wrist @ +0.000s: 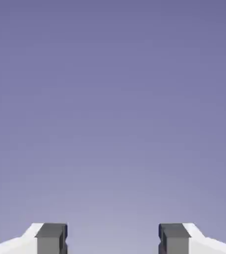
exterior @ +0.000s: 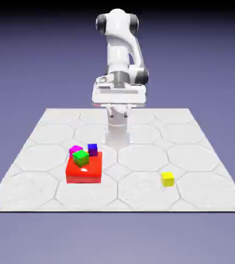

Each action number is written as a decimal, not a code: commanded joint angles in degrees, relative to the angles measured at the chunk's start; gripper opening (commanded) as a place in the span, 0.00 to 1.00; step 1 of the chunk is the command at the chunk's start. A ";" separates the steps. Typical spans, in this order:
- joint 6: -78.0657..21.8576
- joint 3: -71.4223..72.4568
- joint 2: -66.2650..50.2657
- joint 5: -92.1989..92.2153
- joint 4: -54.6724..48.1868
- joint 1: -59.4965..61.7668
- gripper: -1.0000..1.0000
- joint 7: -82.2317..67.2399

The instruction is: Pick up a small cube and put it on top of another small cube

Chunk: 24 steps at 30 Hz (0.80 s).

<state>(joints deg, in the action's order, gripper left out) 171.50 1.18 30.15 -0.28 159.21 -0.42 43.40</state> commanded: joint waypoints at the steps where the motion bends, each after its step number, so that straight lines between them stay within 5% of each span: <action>1: -2.08 0.98 -2.08 -0.23 -1.49 0.23 0.50 0.78; 24: -49.91 23.55 -49.84 -5.53 -35.72 5.41 0.50 18.81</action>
<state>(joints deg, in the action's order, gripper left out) 121.59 24.73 -19.68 -5.80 123.49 4.99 62.21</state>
